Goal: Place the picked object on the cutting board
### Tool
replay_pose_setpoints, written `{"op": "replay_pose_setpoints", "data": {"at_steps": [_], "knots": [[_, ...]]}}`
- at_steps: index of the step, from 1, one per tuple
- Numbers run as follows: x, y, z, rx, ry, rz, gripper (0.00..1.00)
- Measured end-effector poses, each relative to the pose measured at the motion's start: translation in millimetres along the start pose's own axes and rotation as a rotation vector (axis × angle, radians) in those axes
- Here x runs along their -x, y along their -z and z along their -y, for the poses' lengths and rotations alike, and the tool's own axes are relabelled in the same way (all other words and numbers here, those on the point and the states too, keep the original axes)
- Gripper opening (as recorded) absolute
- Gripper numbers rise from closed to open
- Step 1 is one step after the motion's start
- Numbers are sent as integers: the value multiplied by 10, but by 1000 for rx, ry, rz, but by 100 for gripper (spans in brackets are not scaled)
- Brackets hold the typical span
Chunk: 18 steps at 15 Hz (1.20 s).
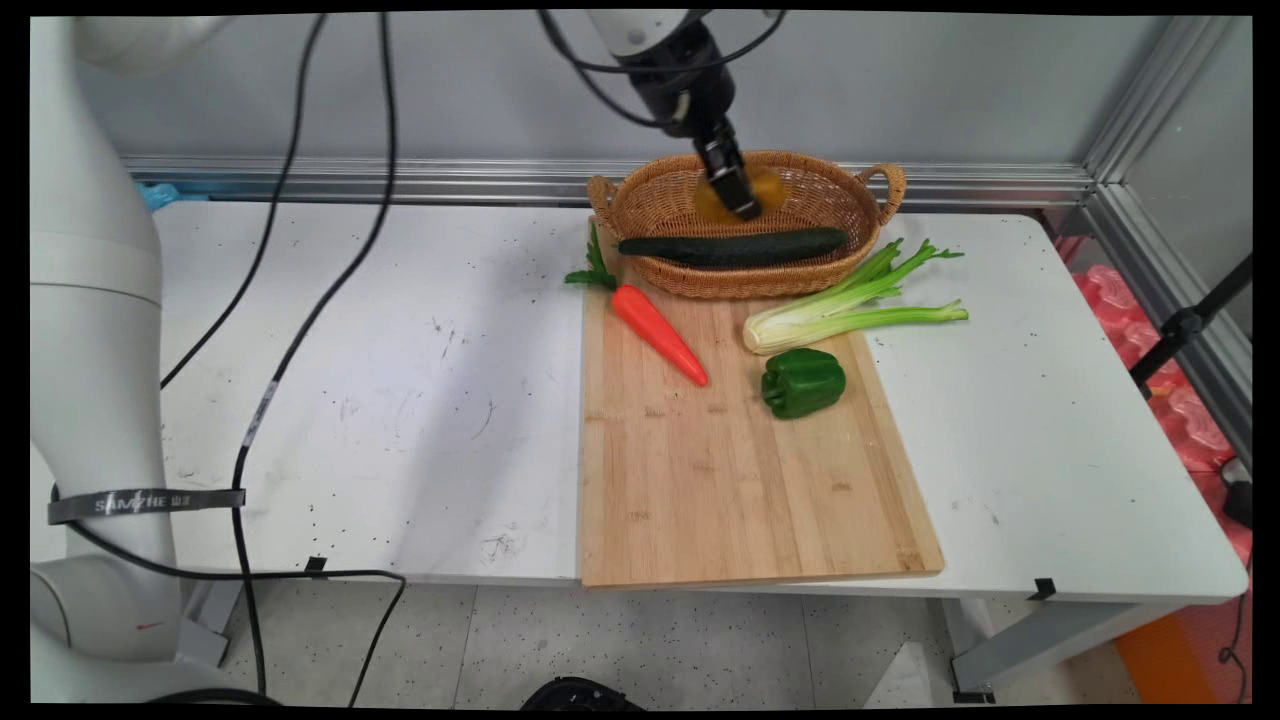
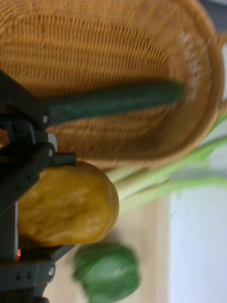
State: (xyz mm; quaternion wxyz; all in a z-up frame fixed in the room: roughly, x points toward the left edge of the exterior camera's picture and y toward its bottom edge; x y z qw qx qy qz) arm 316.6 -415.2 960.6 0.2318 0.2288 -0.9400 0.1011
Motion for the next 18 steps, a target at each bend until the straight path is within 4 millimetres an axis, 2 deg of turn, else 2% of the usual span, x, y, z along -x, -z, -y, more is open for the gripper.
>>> {"op": "replay_pose_setpoints", "data": {"at_steps": [4, 9, 13, 18], "knots": [[193, 162, -205, 61, -80, 29, 0], [561, 247, -455, 145, -228, 69, 0], [784, 167, -577, 190, -314, 80, 0], [1042, -101, -693, 229, -404, 89, 0]]}}
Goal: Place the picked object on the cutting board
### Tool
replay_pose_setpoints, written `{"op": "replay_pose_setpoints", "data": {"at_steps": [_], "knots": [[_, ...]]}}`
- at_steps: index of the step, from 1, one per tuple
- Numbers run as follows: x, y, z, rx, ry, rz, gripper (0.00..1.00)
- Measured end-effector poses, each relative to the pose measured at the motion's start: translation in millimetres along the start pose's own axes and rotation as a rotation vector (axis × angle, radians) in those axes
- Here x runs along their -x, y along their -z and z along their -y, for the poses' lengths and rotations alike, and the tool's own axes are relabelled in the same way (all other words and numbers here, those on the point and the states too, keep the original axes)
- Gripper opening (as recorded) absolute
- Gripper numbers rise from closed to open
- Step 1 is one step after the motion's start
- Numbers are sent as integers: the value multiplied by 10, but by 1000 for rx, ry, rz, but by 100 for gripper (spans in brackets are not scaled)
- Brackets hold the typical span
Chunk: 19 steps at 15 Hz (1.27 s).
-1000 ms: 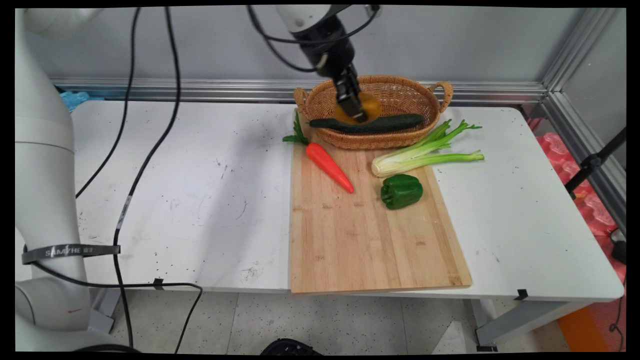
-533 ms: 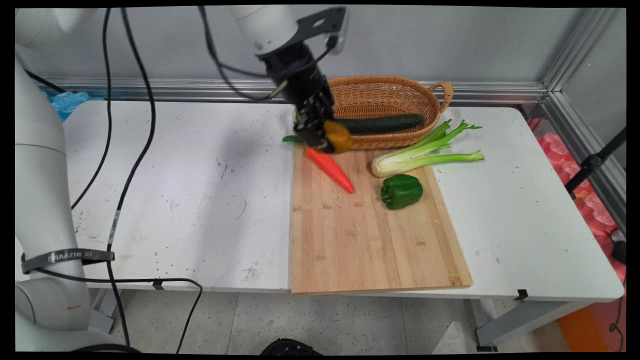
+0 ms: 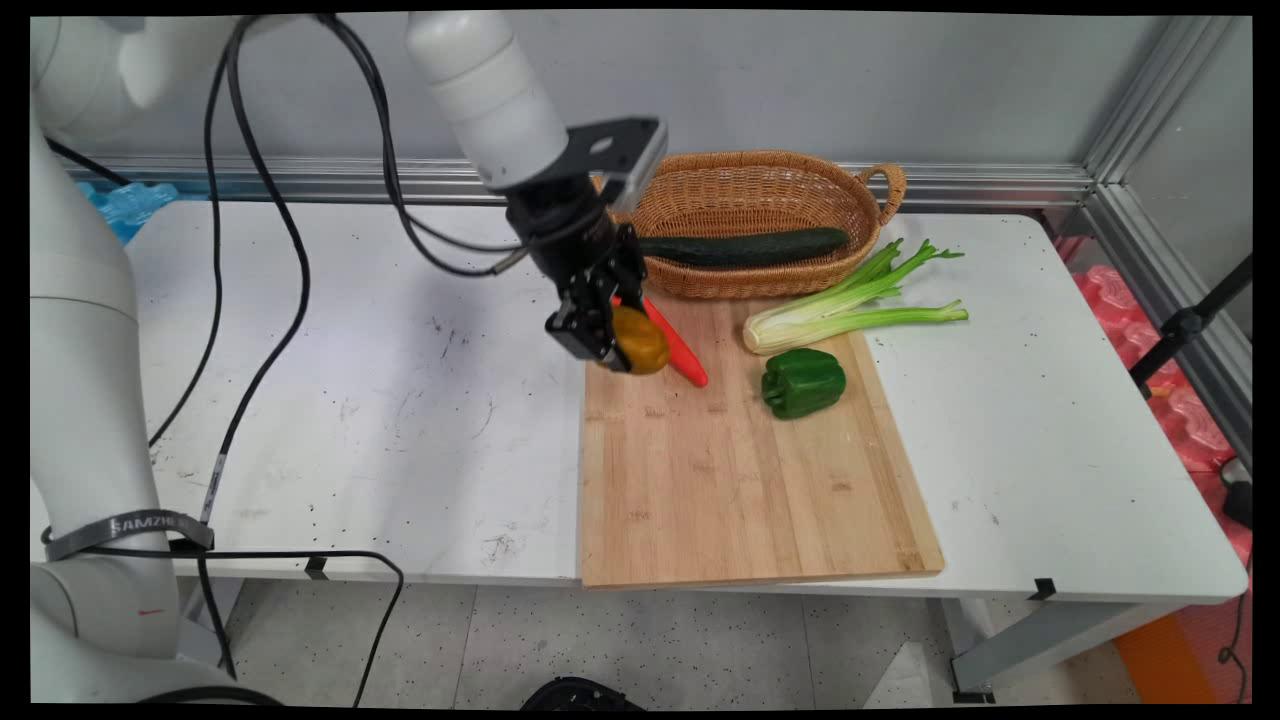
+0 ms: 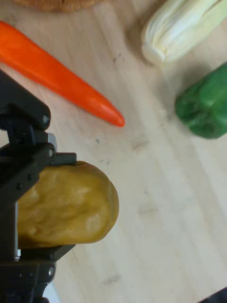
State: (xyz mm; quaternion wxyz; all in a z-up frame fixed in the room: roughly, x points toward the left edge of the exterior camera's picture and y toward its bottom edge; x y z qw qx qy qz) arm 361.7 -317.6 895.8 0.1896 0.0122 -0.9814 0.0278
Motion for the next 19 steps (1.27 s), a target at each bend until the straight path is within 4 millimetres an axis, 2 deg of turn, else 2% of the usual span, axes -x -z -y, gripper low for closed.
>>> {"op": "replay_pose_setpoints", "data": {"at_steps": [8, 15, 16, 19], "knots": [[230, -626, -18, 30, -112, 8, 0], [311, -1004, 84, 27, -161, -18, 0], [319, -1031, 92, 26, -168, -21, 100], [332, -1062, 109, 26, -192, -33, 100]]}}
